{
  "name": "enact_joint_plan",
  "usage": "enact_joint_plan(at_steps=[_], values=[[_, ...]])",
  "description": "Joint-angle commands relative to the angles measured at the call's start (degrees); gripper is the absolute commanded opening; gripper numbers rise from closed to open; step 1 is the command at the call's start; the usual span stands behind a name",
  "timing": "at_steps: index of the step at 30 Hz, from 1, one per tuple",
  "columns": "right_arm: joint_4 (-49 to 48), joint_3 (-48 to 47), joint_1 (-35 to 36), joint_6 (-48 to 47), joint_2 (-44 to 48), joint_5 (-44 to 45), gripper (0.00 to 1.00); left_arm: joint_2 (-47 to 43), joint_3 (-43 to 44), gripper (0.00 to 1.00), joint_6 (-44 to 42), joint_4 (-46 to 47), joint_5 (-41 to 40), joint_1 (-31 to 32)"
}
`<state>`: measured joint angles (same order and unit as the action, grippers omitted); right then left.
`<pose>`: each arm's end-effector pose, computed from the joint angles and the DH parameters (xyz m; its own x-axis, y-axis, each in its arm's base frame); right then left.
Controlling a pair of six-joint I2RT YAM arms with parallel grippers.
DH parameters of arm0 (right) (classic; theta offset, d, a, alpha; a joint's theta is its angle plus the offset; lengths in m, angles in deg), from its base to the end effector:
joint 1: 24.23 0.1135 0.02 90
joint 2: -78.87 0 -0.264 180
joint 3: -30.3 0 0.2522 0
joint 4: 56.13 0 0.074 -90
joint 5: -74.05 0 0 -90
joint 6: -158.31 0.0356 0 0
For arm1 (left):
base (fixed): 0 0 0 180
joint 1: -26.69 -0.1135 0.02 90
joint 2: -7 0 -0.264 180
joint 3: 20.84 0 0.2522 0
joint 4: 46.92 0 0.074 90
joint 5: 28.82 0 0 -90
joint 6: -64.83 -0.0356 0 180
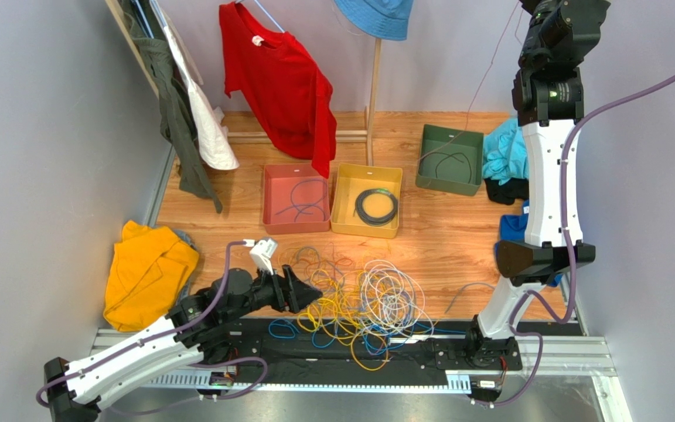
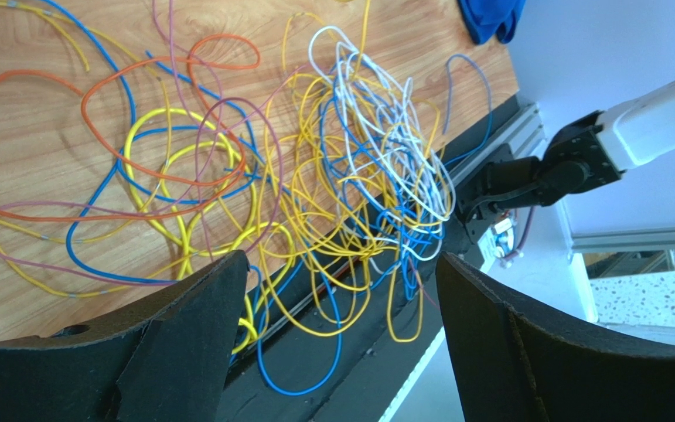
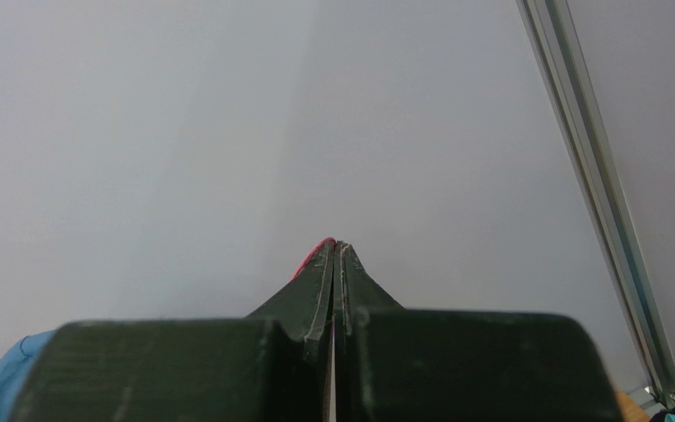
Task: Untangle the cables
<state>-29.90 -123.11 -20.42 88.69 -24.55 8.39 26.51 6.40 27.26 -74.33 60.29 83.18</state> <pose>0.3411 0.0080 0.6063 0.4868 0.3504 -0.8001 0.1561 0.8664 0.4744 0.0691 -0.1033 0.1987 -0.7678 -0.2760 -0.5783 0.3560 0.5666 -0.7431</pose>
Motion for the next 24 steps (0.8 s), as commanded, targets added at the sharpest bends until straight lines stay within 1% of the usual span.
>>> enact_joint_plan(at_steps=[1,8,12,15,16,17,19,24], values=[[-4.7,-3.0,-1.6,1.5,-2.3,-1.4,0.00,4.2,-0.3,0.88,0.0,5.6,0.5,-0.1],[-8.7,-2.9,-2.8,3.7,-6.3,-1.9,0.00,11.6,0.7,0.88,-0.7,11.4,1.8,-0.1],[-7.1,-0.9,-3.0,3.9,-7.8,-3.1,0.00,14.4,-0.4,0.88,0.0,14.8,1.9,-0.1],[-8.0,6.6,-3.0,4.8,-7.1,-3.6,0.00,16.3,-1.0,0.88,0.6,16.7,2.1,-0.1],[-10.2,12.1,-3.0,5.0,-6.5,-3.7,0.00,17.0,-1.1,0.88,0.6,17.1,2.2,-0.1],[-11.7,15.1,-3.0,5.2,-5.4,-3.9,0.00,17.3,-1.1,0.88,0.7,17.3,2.4,-0.1],[-13.9,18.7,-3.0,5.9,-5.0,-4.3,0.00,17.7,-1.3,0.88,0.9,17.6,2.6,-0.1],[-12.7,26.7,-3.0,7.2,-4.3,-6.2,0.00,17.3,-1.7,0.88,1.2,17.7,2.6,-0.1]])
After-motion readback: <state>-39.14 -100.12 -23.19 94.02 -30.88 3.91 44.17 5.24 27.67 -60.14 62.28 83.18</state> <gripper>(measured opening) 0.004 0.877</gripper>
